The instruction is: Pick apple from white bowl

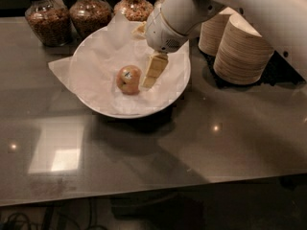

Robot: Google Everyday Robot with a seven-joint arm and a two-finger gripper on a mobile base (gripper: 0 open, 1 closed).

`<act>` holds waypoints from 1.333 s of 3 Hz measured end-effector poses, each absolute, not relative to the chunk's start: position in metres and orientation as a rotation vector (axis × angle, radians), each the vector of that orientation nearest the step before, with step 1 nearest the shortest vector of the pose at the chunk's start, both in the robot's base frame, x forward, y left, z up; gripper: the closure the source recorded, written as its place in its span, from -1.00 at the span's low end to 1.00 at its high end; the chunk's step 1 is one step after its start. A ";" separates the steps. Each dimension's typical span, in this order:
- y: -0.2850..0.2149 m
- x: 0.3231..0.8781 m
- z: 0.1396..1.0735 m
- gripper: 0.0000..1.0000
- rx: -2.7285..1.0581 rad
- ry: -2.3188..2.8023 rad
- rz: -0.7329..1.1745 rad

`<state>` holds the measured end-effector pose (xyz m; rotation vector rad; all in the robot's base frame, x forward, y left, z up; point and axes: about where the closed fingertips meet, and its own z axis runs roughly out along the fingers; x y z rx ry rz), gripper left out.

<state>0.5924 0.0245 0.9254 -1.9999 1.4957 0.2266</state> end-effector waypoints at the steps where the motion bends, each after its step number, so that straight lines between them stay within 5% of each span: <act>1: 0.017 0.597 0.901 -0.66 -1.986 1.537 0.260; 4: 0.021 0.604 0.878 -0.50 -2.009 1.555 0.269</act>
Offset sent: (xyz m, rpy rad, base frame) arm 0.0102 -0.0146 -0.0581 -0.0161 0.0787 -0.0405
